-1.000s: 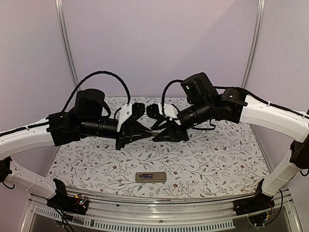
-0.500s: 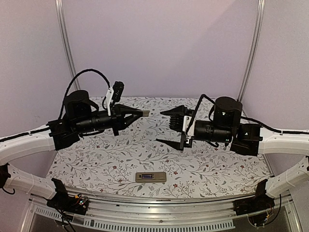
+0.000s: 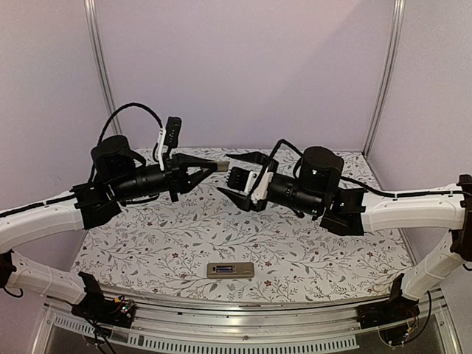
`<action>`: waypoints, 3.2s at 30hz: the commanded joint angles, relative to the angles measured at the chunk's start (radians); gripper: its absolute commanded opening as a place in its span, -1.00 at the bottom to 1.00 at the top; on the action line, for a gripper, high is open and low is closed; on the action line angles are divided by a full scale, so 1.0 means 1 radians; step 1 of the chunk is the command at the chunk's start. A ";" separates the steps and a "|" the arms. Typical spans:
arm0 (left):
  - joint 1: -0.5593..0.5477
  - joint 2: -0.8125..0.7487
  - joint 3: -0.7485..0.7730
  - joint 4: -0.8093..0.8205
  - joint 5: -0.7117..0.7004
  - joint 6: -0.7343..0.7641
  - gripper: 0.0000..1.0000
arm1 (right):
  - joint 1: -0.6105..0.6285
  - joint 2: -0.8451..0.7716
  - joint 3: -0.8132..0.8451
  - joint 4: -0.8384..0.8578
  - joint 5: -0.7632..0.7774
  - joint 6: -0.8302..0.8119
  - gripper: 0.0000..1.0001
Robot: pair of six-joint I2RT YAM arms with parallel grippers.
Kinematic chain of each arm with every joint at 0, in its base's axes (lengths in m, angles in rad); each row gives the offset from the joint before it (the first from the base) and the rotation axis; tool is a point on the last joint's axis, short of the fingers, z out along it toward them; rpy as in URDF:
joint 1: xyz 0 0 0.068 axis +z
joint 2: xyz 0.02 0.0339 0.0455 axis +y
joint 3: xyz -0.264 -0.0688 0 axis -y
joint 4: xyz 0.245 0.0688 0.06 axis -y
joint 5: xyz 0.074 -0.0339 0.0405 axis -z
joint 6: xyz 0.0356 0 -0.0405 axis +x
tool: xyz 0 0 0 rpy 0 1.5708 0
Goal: Load the batteries into the remote control
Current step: Pass from the left arm to the right, then pass from the right arm to the left
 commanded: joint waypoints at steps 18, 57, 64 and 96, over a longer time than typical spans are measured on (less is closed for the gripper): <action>0.033 0.035 0.003 0.014 0.072 -0.029 -1.00 | 0.007 0.047 0.030 0.050 0.055 -0.068 -0.32; 0.046 0.063 0.026 -0.009 0.126 -0.023 -0.89 | 0.007 -0.013 -0.015 -0.022 0.021 -0.142 -0.57; 0.048 0.044 0.029 -0.037 0.083 0.009 0.93 | 0.007 -0.027 -0.017 -0.051 0.018 -0.111 -0.63; -0.178 -0.081 0.111 -0.758 -0.205 0.700 0.84 | -0.142 0.182 0.278 -0.856 -0.488 0.451 -0.73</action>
